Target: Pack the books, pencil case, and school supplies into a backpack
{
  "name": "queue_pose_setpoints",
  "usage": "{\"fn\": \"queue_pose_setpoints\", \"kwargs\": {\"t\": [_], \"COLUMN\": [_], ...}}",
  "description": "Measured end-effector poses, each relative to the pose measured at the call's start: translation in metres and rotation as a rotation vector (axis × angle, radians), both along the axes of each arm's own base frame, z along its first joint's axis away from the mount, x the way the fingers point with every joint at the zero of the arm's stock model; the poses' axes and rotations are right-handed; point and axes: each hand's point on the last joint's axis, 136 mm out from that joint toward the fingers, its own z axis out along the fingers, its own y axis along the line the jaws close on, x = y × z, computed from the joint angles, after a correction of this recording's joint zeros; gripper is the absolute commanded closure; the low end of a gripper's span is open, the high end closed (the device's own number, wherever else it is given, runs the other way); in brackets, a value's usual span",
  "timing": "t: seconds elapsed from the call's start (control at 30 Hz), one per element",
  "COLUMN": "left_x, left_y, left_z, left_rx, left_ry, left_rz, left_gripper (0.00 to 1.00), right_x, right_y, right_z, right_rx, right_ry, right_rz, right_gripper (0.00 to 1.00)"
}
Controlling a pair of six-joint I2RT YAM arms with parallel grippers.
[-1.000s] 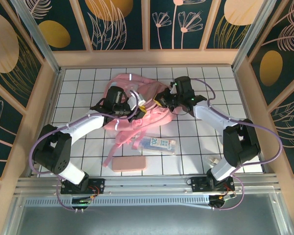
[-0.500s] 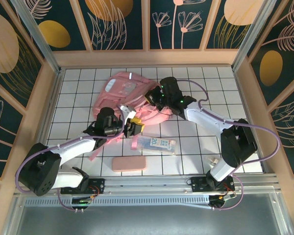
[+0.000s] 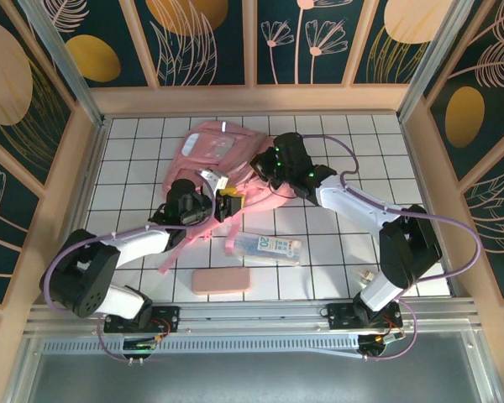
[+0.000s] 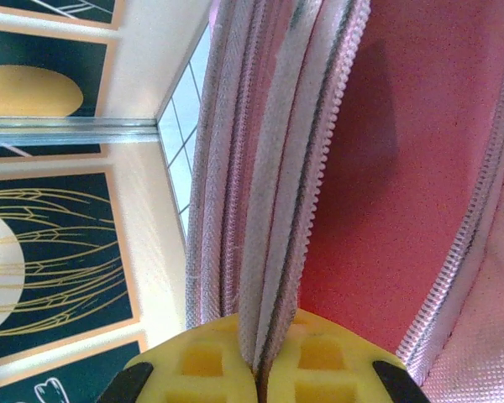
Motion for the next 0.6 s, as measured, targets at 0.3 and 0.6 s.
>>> {"fn": "queue_pose_setpoints", "kwargs": {"t": [0.3, 0.6], "left_x": [-0.015, -0.018], "left_y": [-0.006, 0.007], "left_z": [0.003, -0.004], "left_rx": [-0.016, -0.024], "left_ry": [-0.127, -0.196], "left_rz": [-0.097, -0.034], "left_gripper": [0.64, 0.43], "right_x": [-0.009, -0.014], "right_y": [0.009, 0.014], "right_z": [0.005, 0.007], "right_rx": [-0.006, 0.001], "right_ry": [-0.023, -0.033], "right_rz": [0.020, 0.027], "right_gripper": [1.00, 1.00]}}
